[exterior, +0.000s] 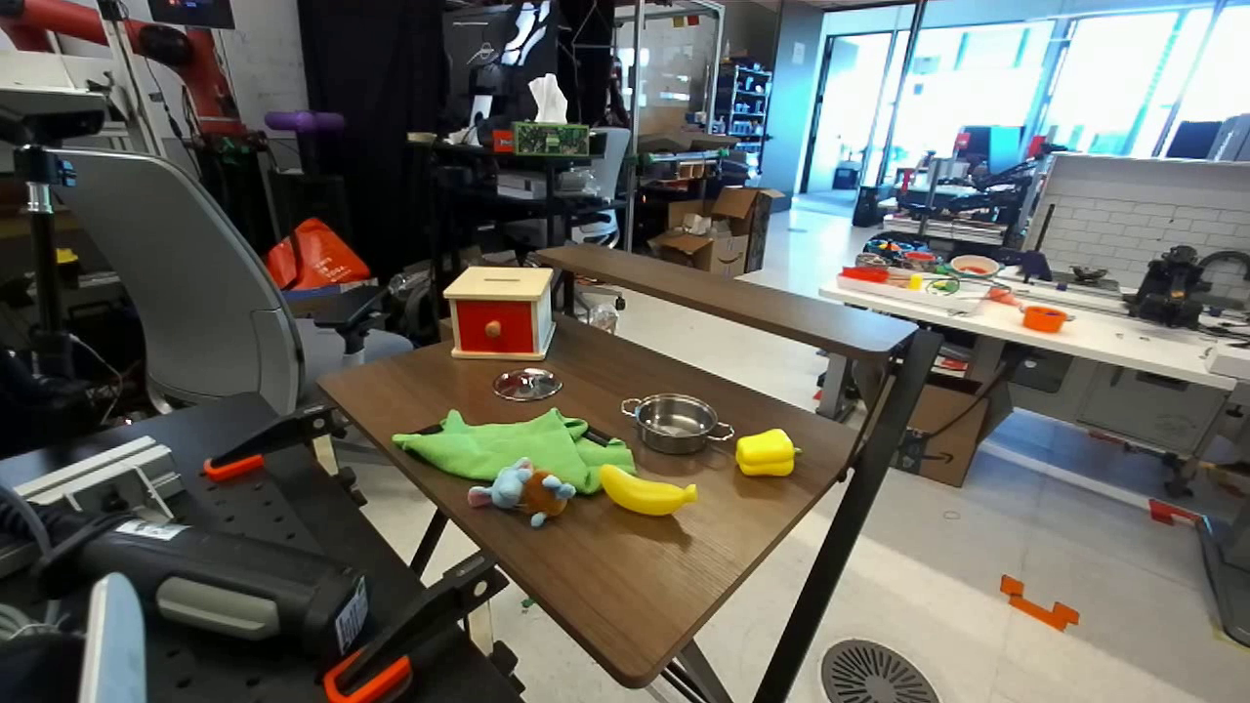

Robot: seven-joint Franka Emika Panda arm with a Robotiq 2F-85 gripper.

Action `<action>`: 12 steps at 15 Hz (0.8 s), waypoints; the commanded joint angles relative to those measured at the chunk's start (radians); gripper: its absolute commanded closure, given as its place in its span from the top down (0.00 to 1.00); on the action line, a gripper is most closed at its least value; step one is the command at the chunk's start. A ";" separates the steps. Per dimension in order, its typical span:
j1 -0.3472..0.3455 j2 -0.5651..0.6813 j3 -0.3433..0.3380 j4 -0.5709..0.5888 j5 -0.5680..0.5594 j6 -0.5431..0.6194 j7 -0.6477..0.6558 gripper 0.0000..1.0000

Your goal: Move the green towel to the left

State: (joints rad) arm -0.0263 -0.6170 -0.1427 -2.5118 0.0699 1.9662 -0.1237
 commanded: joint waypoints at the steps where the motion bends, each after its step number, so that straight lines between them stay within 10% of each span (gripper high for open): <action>1: 0.017 0.183 0.040 0.004 0.019 0.157 0.017 1.00; 12: 0.067 0.822 0.158 0.109 -0.040 0.580 0.050 1.00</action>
State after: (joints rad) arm 0.0403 0.0484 0.0029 -2.4781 0.0632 2.4605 -0.1036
